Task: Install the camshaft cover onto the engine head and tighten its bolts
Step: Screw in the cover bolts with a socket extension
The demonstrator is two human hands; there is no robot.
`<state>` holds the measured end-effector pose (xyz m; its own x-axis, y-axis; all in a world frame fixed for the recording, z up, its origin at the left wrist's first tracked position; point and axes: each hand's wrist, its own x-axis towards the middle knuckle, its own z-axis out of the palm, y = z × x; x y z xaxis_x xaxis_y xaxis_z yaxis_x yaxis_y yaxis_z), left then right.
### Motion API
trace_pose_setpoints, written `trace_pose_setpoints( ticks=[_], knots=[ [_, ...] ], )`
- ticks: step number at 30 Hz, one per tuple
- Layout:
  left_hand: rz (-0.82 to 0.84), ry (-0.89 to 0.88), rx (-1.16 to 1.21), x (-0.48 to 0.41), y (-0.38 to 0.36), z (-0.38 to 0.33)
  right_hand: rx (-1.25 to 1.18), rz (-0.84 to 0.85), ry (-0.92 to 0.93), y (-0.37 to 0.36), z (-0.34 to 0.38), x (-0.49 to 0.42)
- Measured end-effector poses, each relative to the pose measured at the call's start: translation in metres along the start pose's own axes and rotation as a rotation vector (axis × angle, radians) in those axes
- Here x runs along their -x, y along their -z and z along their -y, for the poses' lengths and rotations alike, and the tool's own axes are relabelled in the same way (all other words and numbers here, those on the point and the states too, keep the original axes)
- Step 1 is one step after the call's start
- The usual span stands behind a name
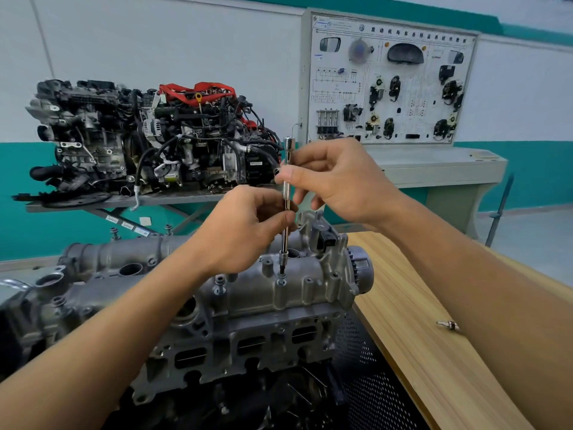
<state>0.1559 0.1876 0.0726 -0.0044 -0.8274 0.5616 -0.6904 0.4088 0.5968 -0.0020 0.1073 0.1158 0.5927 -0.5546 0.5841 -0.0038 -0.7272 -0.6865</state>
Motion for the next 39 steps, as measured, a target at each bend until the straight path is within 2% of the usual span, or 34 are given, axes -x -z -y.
trace_pose_setpoints(
  ticks=[3, 6, 8, 12, 15, 21, 25, 28, 32, 34, 37, 39],
  knots=[
    [0.091, -0.008, -0.092, 0.001, 0.003, -0.003, 0.018, 0.075, -0.022, 0.002, -0.002, 0.0],
    [0.107, 0.01, -0.1, 0.001, 0.002, -0.004, 0.025, 0.085, -0.023, -0.001, -0.002, 0.0],
    [0.066, 0.01, -0.067, 0.001, -0.001, -0.004, 0.033, 0.041, -0.012, -0.004, -0.001, 0.0],
    [-0.135, 0.018, -0.017, 0.003, -0.006, -0.002, 0.065, -0.095, 0.024, -0.01, -0.002, -0.001],
    [-0.181, 0.036, -0.007, 0.003, -0.007, 0.0, 0.068, -0.112, 0.021, -0.014, -0.002, 0.0],
    [0.021, 0.073, 0.05, 0.004, 0.002, -0.003, 0.006, 0.048, -0.04, -0.004, 0.007, -0.001],
    [0.105, 0.072, 0.056, 0.003, 0.004, -0.004, 0.01, 0.069, -0.042, -0.001, 0.008, 0.001],
    [0.05, 0.056, 0.091, 0.003, 0.0, -0.004, -0.009, 0.006, -0.018, -0.005, 0.007, 0.001],
    [-0.172, 0.051, 0.061, 0.004, -0.007, -0.002, 0.05, -0.146, -0.009, -0.007, 0.001, 0.0],
    [-0.231, 0.03, 0.043, 0.005, -0.009, -0.001, 0.065, -0.177, -0.006, -0.007, -0.002, 0.0],
    [-0.212, 0.035, 0.103, 0.006, -0.013, 0.0, 0.036, -0.155, -0.006, -0.008, -0.002, 0.002],
    [-0.131, 0.054, 0.143, 0.005, -0.012, 0.001, 0.027, -0.114, -0.006, -0.007, 0.0, 0.004]
  ],
)
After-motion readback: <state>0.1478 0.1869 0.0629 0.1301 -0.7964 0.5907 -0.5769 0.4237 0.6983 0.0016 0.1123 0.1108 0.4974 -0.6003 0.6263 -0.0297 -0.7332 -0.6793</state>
